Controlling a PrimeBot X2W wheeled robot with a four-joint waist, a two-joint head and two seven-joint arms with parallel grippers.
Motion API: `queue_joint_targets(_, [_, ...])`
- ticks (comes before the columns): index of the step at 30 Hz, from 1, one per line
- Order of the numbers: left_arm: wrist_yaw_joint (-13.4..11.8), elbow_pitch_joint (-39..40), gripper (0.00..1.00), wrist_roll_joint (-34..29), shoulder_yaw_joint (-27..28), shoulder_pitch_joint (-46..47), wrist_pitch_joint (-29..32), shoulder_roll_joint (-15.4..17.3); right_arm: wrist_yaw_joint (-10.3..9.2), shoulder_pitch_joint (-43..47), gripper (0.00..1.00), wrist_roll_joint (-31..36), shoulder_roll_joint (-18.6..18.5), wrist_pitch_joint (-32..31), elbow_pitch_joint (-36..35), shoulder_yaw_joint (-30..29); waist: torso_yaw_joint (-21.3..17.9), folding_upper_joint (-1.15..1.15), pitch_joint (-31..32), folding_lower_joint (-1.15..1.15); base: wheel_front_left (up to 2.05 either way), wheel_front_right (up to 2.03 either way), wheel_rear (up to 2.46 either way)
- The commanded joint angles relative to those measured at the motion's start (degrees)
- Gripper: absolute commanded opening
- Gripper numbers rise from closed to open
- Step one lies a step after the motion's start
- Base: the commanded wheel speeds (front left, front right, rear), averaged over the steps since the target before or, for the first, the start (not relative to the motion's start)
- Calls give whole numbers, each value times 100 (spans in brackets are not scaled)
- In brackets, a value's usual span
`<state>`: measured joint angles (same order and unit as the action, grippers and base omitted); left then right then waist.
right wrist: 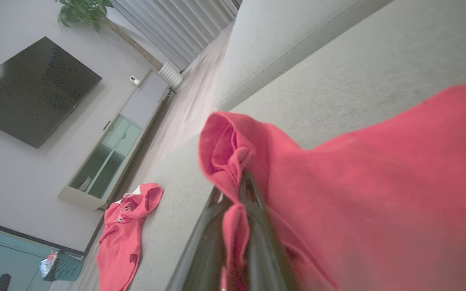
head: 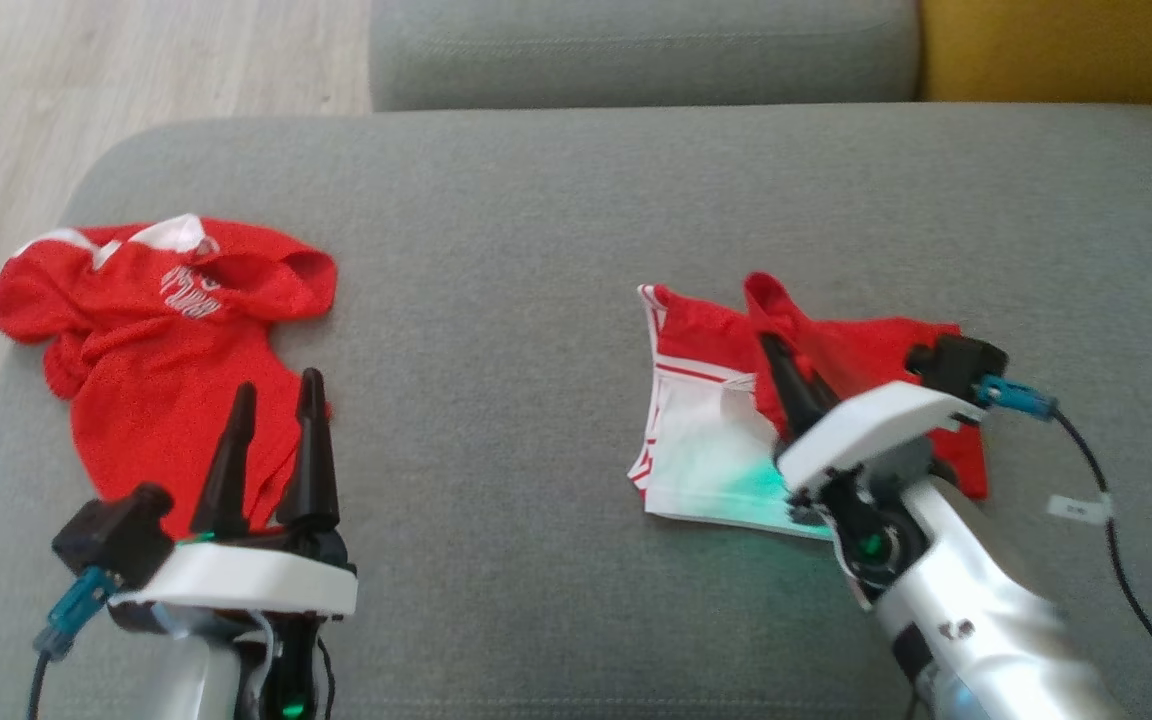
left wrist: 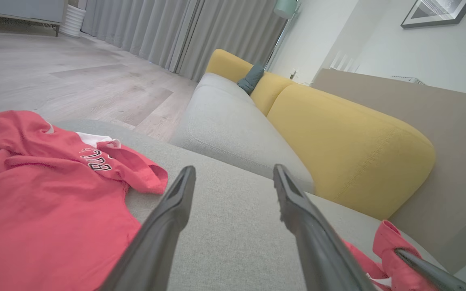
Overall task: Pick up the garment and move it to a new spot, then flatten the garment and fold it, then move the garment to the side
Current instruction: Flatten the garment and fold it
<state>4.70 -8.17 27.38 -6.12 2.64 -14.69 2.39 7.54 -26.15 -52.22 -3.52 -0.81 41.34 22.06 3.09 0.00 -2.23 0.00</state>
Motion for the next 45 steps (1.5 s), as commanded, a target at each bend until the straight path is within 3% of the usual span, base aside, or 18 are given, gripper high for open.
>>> queue_joint_targets(1, [-9, 146, 100, 51, 127, 241, -30, 49, -5, -427, 0, -277, 64, 254, -48, 357, 106, 0, -95, 0, 0, 0, 0])
queue_joint_targets(7, [12, 73, 100, 76, 81, 316, -30, 49, -5, -941, 0, -1201, 64, 951, 699, 1538, 259, 0, -236, 0, 0, 0, 0])
queue_joint_targets(8, [11, 68, 100, 81, 74, 327, -30, 49, -5, -1000, 16, -1312, 64, 1016, 784, 1704, 272, 0, -249, 0, 0, 0, 0])
queue_joint_targets(9, [9, 63, 100, 87, 69, 334, -30, 49, -5, -1052, 100, -1406, 64, 1080, 862, 1873, 282, 0, -259, 0, 0, 0, 0])
queue_joint_targets(16, [15, 8, 100, 90, 102, 336, -30, 49, -5, -1194, 100, -2238, 64, 1179, 529, 3173, 268, 0, -269, 0, 0, 0, 0])
queue_joint_targets(19, [1, -10, 100, 96, 105, 344, -30, 49, -5, -1440, 100, -2031, 64, 1373, 577, 3657, 227, 0, -233, 0, 0, 0, 0])
queue_joint_targets(26, [-31, 37, 100, 113, 147, 308, -30, 49, -5, -1794, 100, -2200, 64, 1545, 894, 3568, 75, 0, -125, 0, 0, 0, 0])
queue_joint_targets(30, [-38, 104, 100, 121, 179, 276, -30, 49, -5, -2075, 100, -1831, 64, 1573, 1347, 3353, -26, 0, -84, 0, 0, 0, 0])
queue_joint_targets(36, [-63, 373, 100, 119, 245, 251, -30, 49, -5, -2248, 100, -281, -446, 1579, 1496, 2236, -232, 0, -3, 0, 0, 0, 0])
queue_joint_targets(41, [-98, 674, 100, 92, 238, 242, -30, 49, -5, -1503, 100, 1272, -904, 1579, 595, 951, -407, 0, 46, 0, 0, 0, 0])
queue_joint_targets(45, [-120, 880, 100, 29, 185, 231, -30, 49, -5, -532, 100, 2532, -894, 1580, -408, -236, -516, 0, 65, 0, 0, 0, 0])
